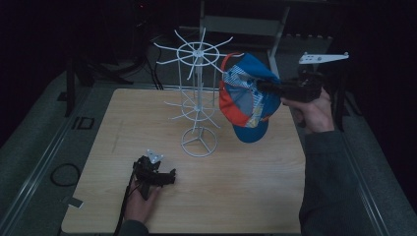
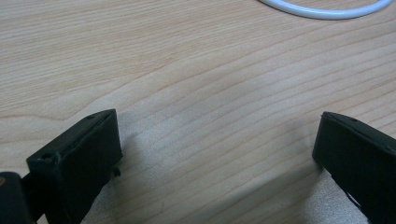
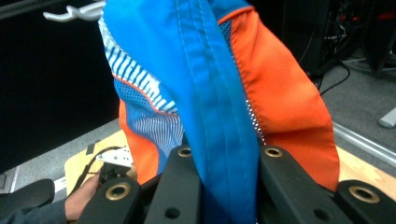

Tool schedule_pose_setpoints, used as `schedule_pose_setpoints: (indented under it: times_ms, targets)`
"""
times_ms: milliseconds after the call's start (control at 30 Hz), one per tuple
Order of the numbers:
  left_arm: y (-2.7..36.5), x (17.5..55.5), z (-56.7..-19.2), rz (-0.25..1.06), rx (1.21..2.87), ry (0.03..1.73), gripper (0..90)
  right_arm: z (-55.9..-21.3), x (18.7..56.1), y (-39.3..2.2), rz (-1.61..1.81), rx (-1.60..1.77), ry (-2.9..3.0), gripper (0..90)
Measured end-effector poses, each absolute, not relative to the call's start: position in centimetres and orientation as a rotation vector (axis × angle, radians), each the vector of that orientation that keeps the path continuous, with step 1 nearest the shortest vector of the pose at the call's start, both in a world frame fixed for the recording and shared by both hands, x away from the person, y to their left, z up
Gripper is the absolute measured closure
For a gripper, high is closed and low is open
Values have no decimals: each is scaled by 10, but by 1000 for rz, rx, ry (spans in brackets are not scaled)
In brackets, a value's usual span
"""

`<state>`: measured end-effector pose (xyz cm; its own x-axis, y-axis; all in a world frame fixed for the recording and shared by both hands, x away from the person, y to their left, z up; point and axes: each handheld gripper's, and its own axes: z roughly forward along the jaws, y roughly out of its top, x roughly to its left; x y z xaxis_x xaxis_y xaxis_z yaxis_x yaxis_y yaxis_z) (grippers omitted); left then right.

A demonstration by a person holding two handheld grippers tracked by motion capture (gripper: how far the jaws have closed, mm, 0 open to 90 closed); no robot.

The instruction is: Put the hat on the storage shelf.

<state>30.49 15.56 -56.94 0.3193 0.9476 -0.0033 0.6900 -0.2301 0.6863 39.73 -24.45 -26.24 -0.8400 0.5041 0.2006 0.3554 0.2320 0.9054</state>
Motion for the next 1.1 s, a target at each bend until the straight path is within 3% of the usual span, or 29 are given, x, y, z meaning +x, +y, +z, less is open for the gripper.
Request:
schedule_pose_setpoints:
  times_ms: [333,733,1100]
  targets:
    - [155,305,-570,567,1997,1442,14,-279,403,-237,1640,849,2402,803]
    - [156,305,-569,564,2001,1442,14,-284,398,-230,1562,797,2439,656]
    - [155,305,-569,565,1998,1443,14,-290,393,-227,1432,799,2416,393]
